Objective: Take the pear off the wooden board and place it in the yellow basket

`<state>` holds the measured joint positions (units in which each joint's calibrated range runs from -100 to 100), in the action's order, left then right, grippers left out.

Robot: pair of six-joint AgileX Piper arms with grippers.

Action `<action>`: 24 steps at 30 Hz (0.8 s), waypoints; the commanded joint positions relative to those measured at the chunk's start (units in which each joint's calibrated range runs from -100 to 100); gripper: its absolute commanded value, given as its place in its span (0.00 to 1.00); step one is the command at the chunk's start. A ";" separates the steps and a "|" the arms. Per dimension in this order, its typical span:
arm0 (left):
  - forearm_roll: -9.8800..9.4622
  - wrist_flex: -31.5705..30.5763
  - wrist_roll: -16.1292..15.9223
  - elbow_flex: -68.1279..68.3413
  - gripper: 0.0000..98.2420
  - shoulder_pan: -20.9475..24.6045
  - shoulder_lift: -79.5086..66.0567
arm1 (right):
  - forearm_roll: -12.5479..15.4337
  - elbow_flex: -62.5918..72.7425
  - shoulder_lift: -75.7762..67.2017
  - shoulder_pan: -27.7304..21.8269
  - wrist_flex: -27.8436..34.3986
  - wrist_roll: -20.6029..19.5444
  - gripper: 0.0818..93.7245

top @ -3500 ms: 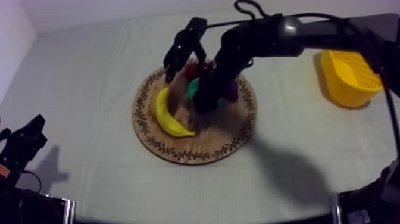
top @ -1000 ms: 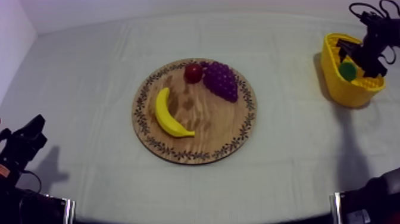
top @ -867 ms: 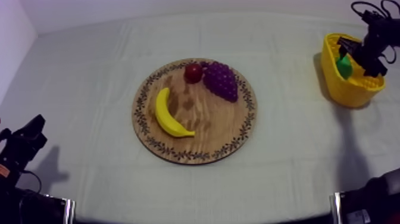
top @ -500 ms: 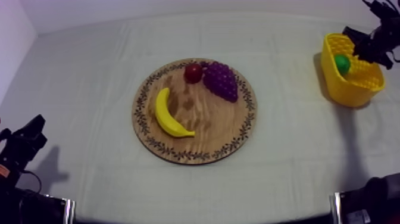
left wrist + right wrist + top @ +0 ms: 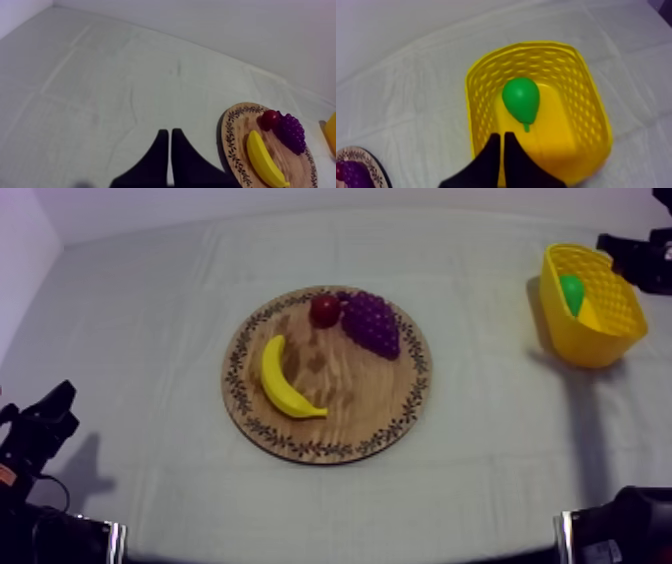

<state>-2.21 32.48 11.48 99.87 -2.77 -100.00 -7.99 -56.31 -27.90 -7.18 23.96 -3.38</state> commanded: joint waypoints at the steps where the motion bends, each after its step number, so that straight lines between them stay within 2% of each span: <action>1: -0.02 0.01 0.01 0.02 0.00 -0.01 0.00 | 2.39 -10.81 -12.01 -0.58 -2.27 3.90 0.00; 4: -0.02 0.01 0.01 0.02 0.00 -0.01 0.00 | 5.31 -17.45 -18.37 -1.56 -3.58 7.91 0.01; 7: -0.02 0.01 0.02 0.02 0.00 -0.01 0.00 | 10.15 -24.06 -24.71 -2.83 -4.95 14.15 0.02; 10: -0.02 0.01 0.00 0.02 0.00 -0.01 0.00 | 15.44 -27.53 -31.42 -4.34 -1.46 20.21 0.02; 12: -0.02 0.01 0.01 0.02 0.00 -0.01 0.00 | 17.04 -28.56 -35.44 -4.73 1.60 21.57 0.03; 18: -0.02 0.01 0.01 0.02 0.00 -0.01 0.00 | 16.76 -34.22 -45.69 -2.70 4.98 20.26 0.04; 24: -0.02 0.01 0.03 0.02 0.00 -0.01 0.00 | 15.04 -39.35 -55.57 -0.66 8.06 19.12 0.05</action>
<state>-2.21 32.48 11.48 99.87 -2.77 -100.00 7.41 -94.64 -79.15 -8.16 31.21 17.21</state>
